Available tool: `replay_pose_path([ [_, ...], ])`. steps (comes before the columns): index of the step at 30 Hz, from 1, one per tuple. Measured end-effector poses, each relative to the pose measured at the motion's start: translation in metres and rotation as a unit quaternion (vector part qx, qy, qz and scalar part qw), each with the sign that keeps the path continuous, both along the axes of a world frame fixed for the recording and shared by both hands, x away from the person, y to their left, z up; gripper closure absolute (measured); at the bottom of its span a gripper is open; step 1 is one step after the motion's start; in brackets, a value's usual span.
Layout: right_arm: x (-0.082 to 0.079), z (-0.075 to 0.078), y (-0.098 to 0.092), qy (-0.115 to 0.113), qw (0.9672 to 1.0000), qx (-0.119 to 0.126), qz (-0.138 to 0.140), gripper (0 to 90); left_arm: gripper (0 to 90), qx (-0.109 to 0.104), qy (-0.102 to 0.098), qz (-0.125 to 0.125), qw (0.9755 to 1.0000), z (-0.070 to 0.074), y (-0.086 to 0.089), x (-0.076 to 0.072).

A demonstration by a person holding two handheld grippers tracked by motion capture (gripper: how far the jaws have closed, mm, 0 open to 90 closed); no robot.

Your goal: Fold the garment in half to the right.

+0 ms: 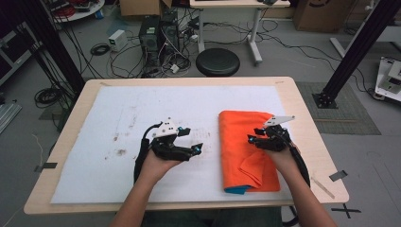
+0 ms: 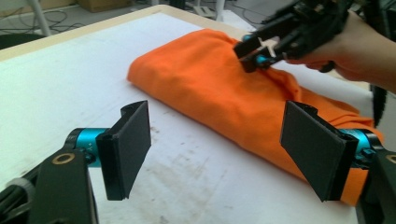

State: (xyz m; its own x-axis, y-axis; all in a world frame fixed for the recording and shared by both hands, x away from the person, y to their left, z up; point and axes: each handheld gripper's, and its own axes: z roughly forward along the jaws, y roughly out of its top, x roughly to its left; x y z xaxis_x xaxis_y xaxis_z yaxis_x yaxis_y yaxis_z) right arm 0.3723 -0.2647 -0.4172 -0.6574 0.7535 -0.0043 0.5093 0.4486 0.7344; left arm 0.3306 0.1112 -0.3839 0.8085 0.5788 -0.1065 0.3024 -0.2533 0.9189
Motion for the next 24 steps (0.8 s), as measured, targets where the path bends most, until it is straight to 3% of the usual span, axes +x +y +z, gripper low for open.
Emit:
replay_pose_path([
  [3, -0.005, -0.005, -0.005, 0.005, 1.0, -0.006, 0.003, 57.0, 24.8, 0.003, 0.001, 0.016, 0.9999, -0.001, 0.007, 0.004],
  [8, -0.025, -0.013, -0.031, 0.011, 0.9998, -0.014, -0.005, 57.9, 24.8, -0.002, 0.002, 0.029, 0.9996, -0.002, 0.016, 0.006],
  [14, -0.054, -0.022, -0.077, 0.019, 0.9988, -0.019, -0.042, 58.4, 24.8, 0.004, 0.004, 0.04, 0.9992, -0.005, 0.017, 0.009],
  [17, -0.061, -0.017, -0.094, 0.013, 0.9979, -0.004, -0.063, 58.4, 24.8, 0.004, 0.006, 0.041, 0.9991, -0.006, 0.016, 0.009],
  [20, -0.059, -0.009, -0.095, -0.005, 0.998, 0.005, -0.063, 58.2, 24.8, 0.005, 0.004, 0.039, 0.9992, -0.006, 0.015, 0.01],
  [24, -0.047, 0.0, -0.08, -0.018, 0.9984, 0.011, -0.054, 56.1, 24.8, 0.007, 0.002, 0.041, 0.9991, -0.006, 0.016, 0.01],
])
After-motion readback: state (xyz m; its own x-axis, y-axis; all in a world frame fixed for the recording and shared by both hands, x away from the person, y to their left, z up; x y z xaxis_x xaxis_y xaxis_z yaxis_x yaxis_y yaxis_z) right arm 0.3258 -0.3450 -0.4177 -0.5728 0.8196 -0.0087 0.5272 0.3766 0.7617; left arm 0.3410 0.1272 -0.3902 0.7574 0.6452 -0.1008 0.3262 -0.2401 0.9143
